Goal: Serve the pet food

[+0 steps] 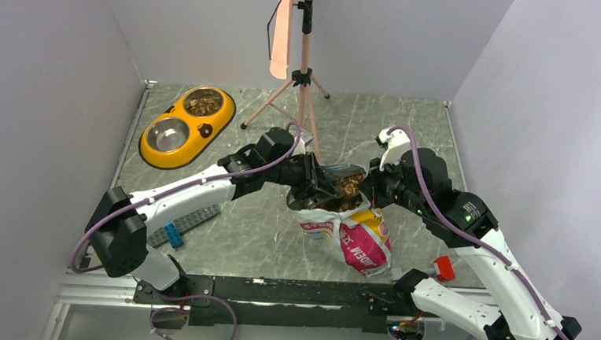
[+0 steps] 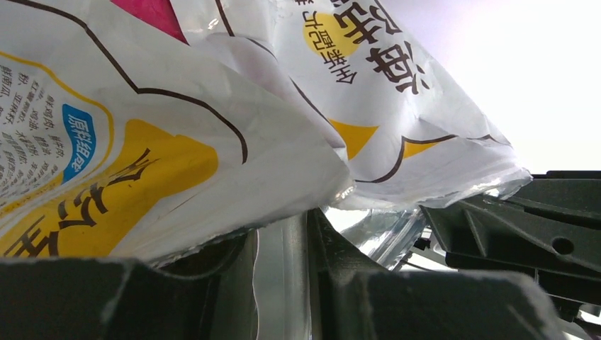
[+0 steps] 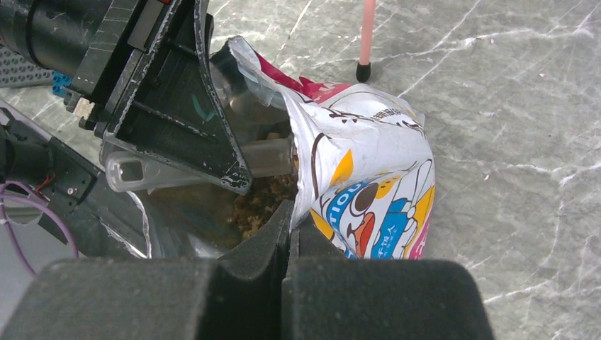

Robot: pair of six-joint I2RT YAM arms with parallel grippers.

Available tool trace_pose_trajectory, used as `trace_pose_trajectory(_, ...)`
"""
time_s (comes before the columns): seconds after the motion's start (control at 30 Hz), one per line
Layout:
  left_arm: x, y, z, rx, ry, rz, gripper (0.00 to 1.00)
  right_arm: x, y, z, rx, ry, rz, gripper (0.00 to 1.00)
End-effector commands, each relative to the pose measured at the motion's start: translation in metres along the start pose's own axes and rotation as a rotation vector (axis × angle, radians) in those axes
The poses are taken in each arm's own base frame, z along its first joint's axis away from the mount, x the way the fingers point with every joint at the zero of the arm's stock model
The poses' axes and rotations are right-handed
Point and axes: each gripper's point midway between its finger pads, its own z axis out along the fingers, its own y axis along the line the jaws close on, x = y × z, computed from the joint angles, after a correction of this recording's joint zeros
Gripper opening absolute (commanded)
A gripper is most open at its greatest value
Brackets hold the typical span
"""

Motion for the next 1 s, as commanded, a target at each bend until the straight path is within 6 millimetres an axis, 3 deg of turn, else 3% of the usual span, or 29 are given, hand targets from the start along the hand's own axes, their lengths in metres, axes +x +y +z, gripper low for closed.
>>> trace_pose_trajectory(0.0,0.009,-0.073,-0.033,0.246,0.001,0.139,0.00,-0.048,0.005,-0.008,-0.014,-0.191,-0.015,0.00)
trace_pose_trajectory(0.2,0.028,-0.072,-0.056,0.244,0.029,0.131,0.00,-0.041,0.001,-0.005,0.002,-0.181,-0.019,0.00)
trace_pose_trajectory(0.4,0.033,-0.070,-0.071,0.224,0.002,0.107,0.00,-0.037,-0.003,-0.004,0.021,-0.179,-0.021,0.00)
trace_pose_trajectory(0.77,0.040,-0.035,-0.082,0.129,-0.003,0.070,0.00,-0.044,-0.007,-0.008,0.049,-0.199,-0.015,0.00)
trace_pose_trajectory(0.97,0.041,-0.024,-0.098,0.065,-0.057,0.091,0.00,-0.046,-0.013,-0.015,0.082,-0.204,-0.014,0.00)
